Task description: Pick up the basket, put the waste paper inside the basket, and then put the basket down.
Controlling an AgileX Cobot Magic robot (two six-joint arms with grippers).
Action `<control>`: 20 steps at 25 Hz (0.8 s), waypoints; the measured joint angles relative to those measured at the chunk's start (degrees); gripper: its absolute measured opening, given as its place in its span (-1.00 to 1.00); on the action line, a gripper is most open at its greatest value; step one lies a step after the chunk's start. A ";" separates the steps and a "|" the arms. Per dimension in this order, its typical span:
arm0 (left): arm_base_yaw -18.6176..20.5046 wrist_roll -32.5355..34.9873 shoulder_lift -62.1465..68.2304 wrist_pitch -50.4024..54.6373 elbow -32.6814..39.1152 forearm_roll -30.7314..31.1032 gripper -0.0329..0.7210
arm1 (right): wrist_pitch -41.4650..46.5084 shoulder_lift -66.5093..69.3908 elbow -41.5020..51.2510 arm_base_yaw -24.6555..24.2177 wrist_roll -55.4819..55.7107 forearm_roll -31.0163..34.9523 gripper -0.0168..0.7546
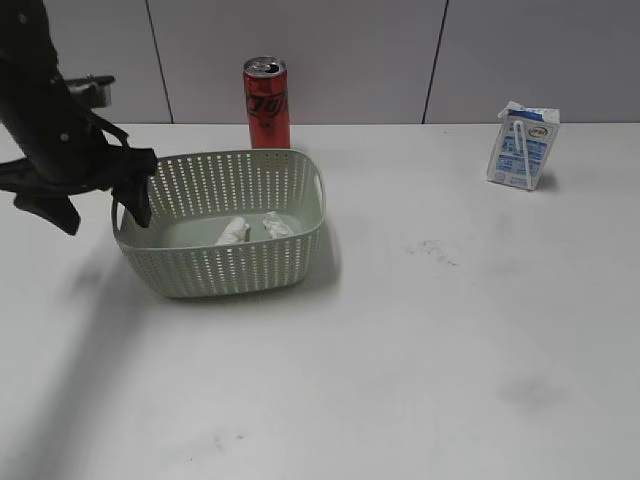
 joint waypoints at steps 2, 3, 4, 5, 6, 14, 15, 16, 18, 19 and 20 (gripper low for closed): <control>1.29 0.00 -3.42 1.07 0.00 1.79 0.86 | -1.08 -2.55 0.68 0.00 0.20 0.00 0.48; 2.05 0.11 -4.98 1.72 0.00 2.70 0.86 | -1.35 -3.48 0.81 0.00 0.20 -0.11 0.48; 2.85 0.27 -6.91 2.50 0.00 3.70 0.86 | -1.50 -4.15 0.78 0.00 0.20 -0.17 0.48; 3.64 0.71 -8.90 3.59 0.00 4.66 0.85 | -1.62 -4.52 0.78 0.00 0.20 -0.17 0.48; 4.26 1.15 -10.96 4.85 0.00 5.45 0.85 | -1.62 -4.68 0.78 0.00 0.20 -0.17 0.48; 4.59 1.57 -31.88 11.45 6.96 7.20 0.74 | -1.66 -4.75 0.78 0.00 0.26 -0.21 0.48; 4.21 1.57 -35.75 11.06 9.59 6.89 0.72 | -1.66 -4.75 0.78 0.00 0.26 -0.21 0.48; 3.94 1.57 -39.74 10.44 12.55 6.50 0.69 | -1.66 -4.75 0.78 0.00 0.26 -0.21 0.48; 3.65 1.57 -47.05 8.64 18.56 6.29 0.65 | -1.66 -4.75 0.78 0.00 0.26 -0.21 0.48; 3.61 1.57 -51.14 7.66 22.03 6.34 0.63 | -1.66 -4.75 0.78 0.00 0.26 -0.21 0.48; 3.61 1.62 -55.26 6.49 24.93 6.53 0.63 | -1.66 -4.75 0.78 0.00 0.30 -0.21 0.48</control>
